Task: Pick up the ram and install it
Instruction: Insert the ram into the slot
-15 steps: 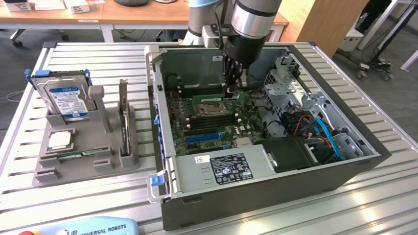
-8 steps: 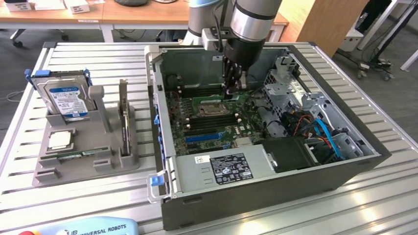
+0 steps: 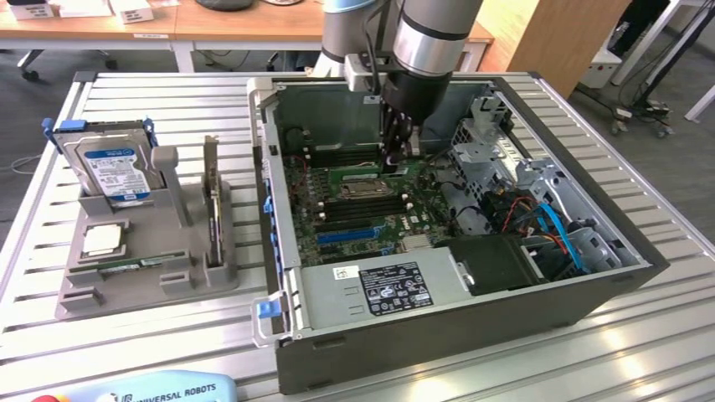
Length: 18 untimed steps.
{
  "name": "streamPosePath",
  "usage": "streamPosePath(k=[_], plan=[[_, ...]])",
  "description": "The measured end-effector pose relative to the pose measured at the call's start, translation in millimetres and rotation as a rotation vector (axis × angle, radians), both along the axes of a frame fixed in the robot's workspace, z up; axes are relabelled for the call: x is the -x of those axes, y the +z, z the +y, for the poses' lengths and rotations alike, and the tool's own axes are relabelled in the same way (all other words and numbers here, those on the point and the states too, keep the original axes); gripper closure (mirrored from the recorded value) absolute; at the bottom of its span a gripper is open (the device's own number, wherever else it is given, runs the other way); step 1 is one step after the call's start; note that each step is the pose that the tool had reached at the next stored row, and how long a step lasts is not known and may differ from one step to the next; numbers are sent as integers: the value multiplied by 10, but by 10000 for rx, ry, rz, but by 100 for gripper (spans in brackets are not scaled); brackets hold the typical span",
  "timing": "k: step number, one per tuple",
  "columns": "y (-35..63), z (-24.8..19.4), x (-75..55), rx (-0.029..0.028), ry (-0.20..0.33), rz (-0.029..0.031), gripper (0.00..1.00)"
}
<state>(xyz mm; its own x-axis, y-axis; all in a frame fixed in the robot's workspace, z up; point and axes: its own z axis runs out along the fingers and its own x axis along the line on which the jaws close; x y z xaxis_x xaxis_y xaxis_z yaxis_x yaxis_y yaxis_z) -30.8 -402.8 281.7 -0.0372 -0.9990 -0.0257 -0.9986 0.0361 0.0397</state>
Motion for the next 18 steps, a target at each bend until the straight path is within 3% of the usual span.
streamPosePath(k=[9, 18], plan=[[-66, 0, 0, 0, 0, 0, 89], [-70, -7, 1, -4, -3, -2, 89]])
